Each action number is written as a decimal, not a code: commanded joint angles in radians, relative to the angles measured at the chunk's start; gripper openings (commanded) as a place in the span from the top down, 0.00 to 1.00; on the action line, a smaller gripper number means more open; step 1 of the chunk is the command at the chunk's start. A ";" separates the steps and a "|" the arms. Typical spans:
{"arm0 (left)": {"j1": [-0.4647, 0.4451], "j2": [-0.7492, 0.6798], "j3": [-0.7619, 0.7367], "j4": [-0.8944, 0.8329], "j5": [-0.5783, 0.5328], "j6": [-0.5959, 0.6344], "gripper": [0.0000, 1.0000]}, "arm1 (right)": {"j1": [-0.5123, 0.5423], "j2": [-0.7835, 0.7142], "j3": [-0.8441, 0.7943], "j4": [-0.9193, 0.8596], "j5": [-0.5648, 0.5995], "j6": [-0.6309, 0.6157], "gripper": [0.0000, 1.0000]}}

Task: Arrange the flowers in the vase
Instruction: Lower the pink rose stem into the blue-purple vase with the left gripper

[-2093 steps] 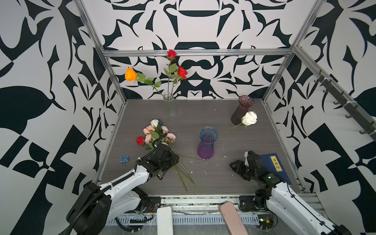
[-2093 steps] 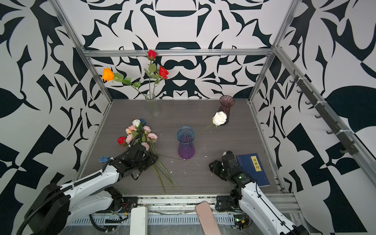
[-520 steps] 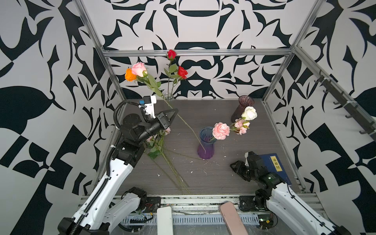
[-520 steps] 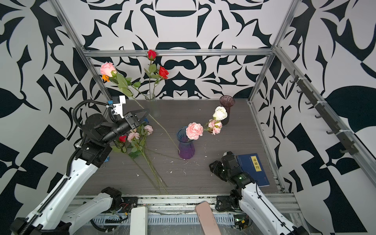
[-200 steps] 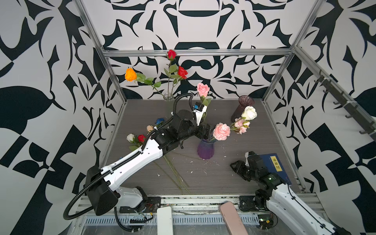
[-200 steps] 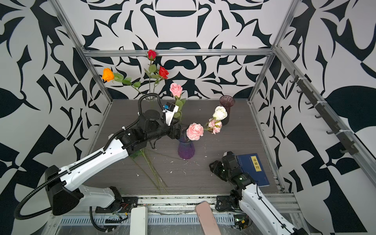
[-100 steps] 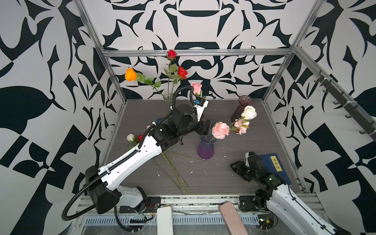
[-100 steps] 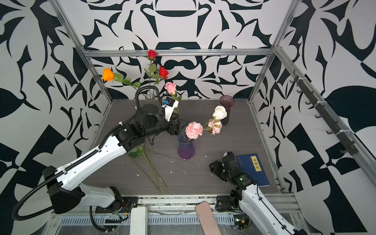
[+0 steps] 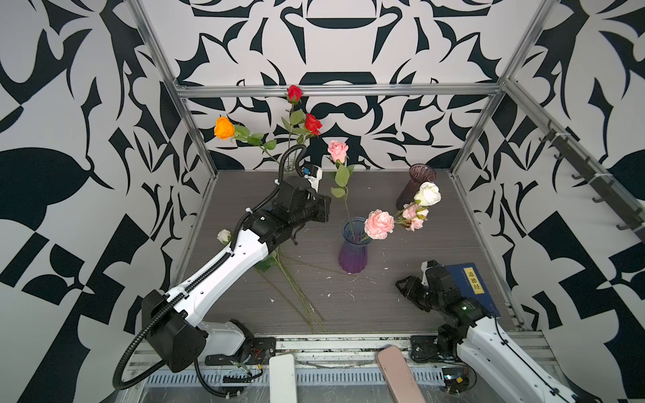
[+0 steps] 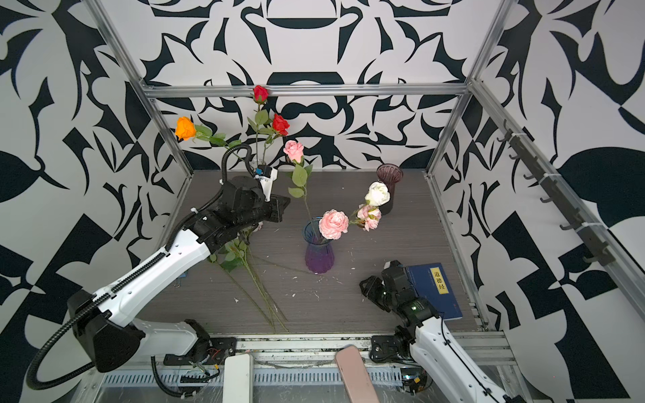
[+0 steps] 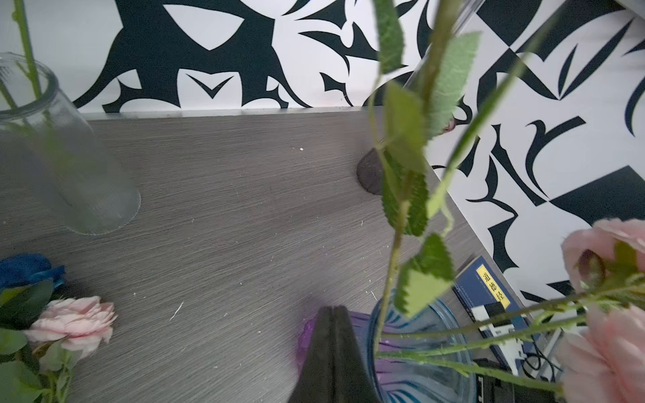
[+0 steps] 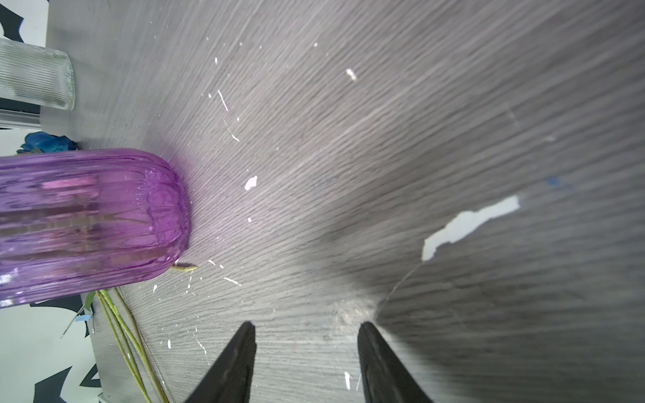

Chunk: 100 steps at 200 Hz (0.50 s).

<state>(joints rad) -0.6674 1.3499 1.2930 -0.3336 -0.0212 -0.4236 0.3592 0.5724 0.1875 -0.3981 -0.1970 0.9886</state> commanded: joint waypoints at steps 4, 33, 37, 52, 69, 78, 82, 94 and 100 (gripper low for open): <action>0.009 0.068 0.030 0.012 0.063 -0.034 0.96 | -0.005 0.010 0.001 0.021 0.001 -0.011 0.49; 0.006 0.165 0.102 0.051 0.165 -0.033 0.96 | -0.009 0.015 0.006 0.024 0.002 -0.019 0.49; 0.004 0.181 0.119 0.052 0.178 -0.036 0.97 | -0.009 0.017 0.007 0.024 0.001 -0.021 0.49; -0.003 0.239 0.183 0.046 0.220 -0.054 0.99 | -0.014 0.024 0.011 0.028 0.001 -0.027 0.48; -0.024 0.283 0.246 0.046 0.251 -0.059 1.00 | -0.018 0.034 0.015 0.030 -0.001 -0.033 0.48; -0.038 0.298 0.270 0.048 0.254 -0.057 1.00 | -0.018 0.039 0.017 0.031 -0.002 -0.035 0.49; -0.046 0.301 0.278 0.047 0.253 -0.054 1.00 | -0.019 0.041 0.017 0.032 -0.004 -0.037 0.48; -0.060 0.311 0.290 0.048 0.251 -0.047 1.00 | -0.023 0.045 0.018 0.034 -0.007 -0.039 0.48; -0.061 0.313 0.290 0.046 0.249 -0.047 1.00 | -0.025 0.047 0.019 0.036 -0.008 -0.041 0.48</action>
<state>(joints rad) -0.7029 1.6569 1.5398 -0.3050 0.1867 -0.4686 0.3435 0.6102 0.1875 -0.3901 -0.1989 0.9695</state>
